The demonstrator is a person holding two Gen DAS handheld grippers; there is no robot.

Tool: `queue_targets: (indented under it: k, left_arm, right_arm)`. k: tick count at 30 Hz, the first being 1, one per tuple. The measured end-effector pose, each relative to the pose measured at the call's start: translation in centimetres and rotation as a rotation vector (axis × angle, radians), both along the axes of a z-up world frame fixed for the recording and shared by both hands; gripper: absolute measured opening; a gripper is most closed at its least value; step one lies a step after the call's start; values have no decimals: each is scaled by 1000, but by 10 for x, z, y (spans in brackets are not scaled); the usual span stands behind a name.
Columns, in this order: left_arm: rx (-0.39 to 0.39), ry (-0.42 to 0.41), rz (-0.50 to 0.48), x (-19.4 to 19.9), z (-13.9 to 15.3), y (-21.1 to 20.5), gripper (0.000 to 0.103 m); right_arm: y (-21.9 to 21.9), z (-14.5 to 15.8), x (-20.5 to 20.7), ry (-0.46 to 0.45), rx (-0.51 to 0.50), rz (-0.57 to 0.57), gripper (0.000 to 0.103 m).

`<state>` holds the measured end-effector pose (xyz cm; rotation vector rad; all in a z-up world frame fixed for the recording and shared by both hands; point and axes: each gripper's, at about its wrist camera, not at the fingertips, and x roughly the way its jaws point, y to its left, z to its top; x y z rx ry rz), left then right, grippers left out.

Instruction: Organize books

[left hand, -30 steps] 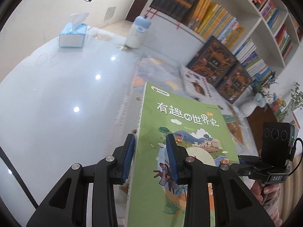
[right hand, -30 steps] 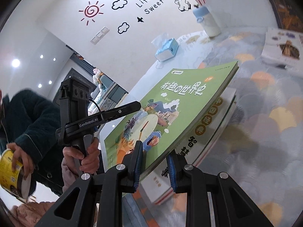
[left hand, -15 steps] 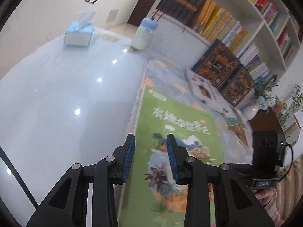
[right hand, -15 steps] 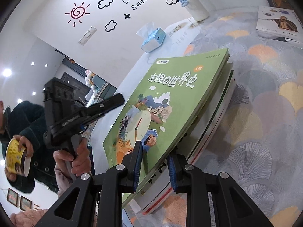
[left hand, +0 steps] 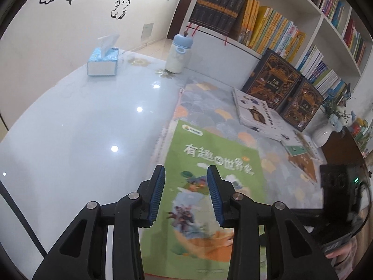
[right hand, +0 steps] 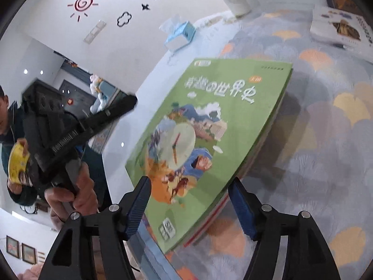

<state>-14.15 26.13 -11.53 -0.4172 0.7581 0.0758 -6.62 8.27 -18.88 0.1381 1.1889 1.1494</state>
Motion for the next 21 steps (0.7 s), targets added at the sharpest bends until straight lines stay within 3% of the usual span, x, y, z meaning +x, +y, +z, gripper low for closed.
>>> queue_targets:
  k: [4,10,14,18,21]
  left_arm:
    - [15,-2,-4,3,7,-19,35]
    - [6,5,-61,25,13,-64,35]
    - [14,19,-157,46,11,-116,35]
    - [20,34,-271,70,1,-178,35]
    - [-3,62,-346,83,-13,-217,35]
  right_arm:
    - [-20,2,-2,-5,22,-15,67]
    - [-86,11,21,-10,79,-147,67]
    - [-158,7,38,-8,90,-278,67]
    - [-256,0,67,26,122,-490,67]
    - [-321,-17,94,79,66,-644,68]
